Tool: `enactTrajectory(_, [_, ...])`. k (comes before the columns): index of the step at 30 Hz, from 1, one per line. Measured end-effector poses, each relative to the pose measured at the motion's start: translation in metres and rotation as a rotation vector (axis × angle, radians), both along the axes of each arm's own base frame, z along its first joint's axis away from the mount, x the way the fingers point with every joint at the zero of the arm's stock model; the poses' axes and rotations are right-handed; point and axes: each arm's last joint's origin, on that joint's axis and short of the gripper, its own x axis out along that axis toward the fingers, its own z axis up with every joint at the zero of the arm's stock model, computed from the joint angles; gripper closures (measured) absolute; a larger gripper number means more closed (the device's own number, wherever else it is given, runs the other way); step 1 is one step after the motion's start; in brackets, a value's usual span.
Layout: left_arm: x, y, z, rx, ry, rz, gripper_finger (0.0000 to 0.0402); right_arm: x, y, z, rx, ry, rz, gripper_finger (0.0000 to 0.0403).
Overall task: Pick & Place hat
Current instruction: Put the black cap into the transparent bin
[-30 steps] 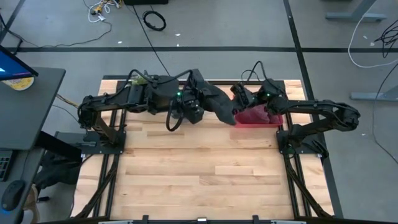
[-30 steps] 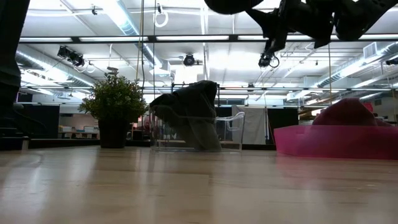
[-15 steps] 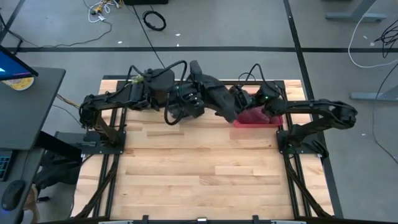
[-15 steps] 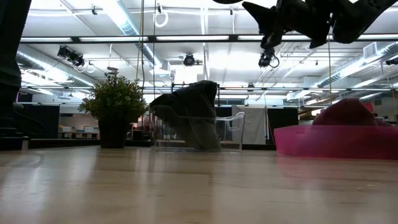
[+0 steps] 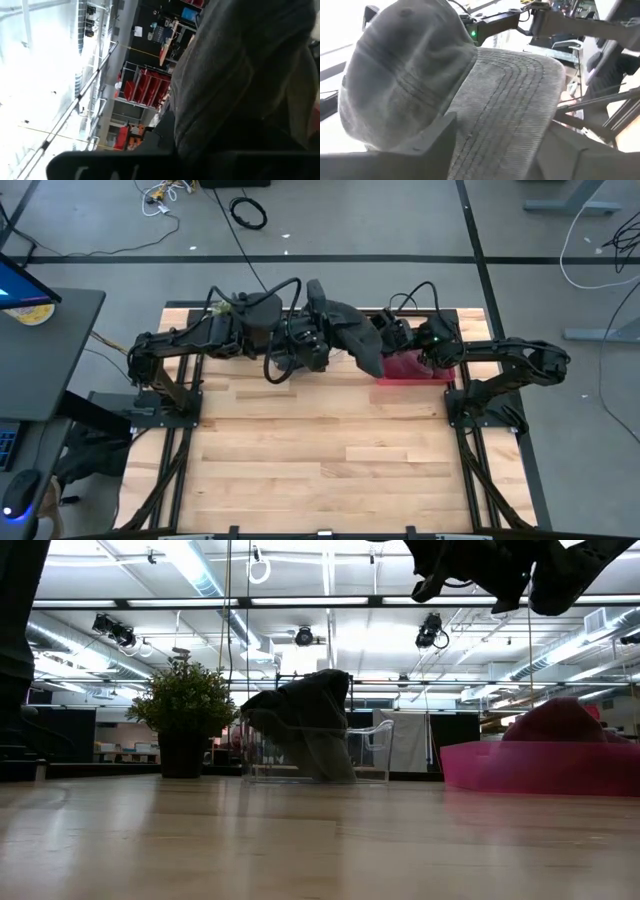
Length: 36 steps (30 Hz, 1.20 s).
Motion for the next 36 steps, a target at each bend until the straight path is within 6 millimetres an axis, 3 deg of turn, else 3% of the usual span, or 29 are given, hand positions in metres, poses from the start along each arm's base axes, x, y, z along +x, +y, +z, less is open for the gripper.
enactTrajectory(4, [0.0,0.0,-0.001,-0.032,-0.001,0.006,0.0383,0.0,-0.001,0.0,-0.02,-0.016,-0.029,0.0232])
enactTrajectory(8, [0.0,0.0,-0.002,-0.068,-0.001,0.002,0.0376,0.0,-0.001,0.001,-0.062,-0.042,-0.064,0.0356])
enactTrajectory(10, [0.0,-0.001,-0.002,-0.109,-0.009,0.0,0.0374,-0.001,-0.002,0.002,-0.079,-0.068,-0.102,0.0386])
enactTrajectory(25, [-0.002,0.005,-0.001,-0.11,-0.032,0.201,0.037,-0.004,0.0,0.008,-0.16,-0.167,-0.13,0.0397])
enactTrajectory(29, [-0.003,0.006,-0.003,-0.044,0.012,0.244,0.039,-0.005,0.0,0.008,-0.179,-0.172,-0.134,0.0396])
enactTrajectory(32, [-0.003,0.006,-0.005,-0.037,0.034,0.245,0.0394,-0.005,0.0,0.008,-0.199,-0.171,-0.12,0.0373])
enactTrajectory(36, [-0.005,0.01,-0.007,-0.017,0.069,0.275,0.0395,-0.005,0.002,0.006,-0.253,-0.169,-0.057,0.0302])
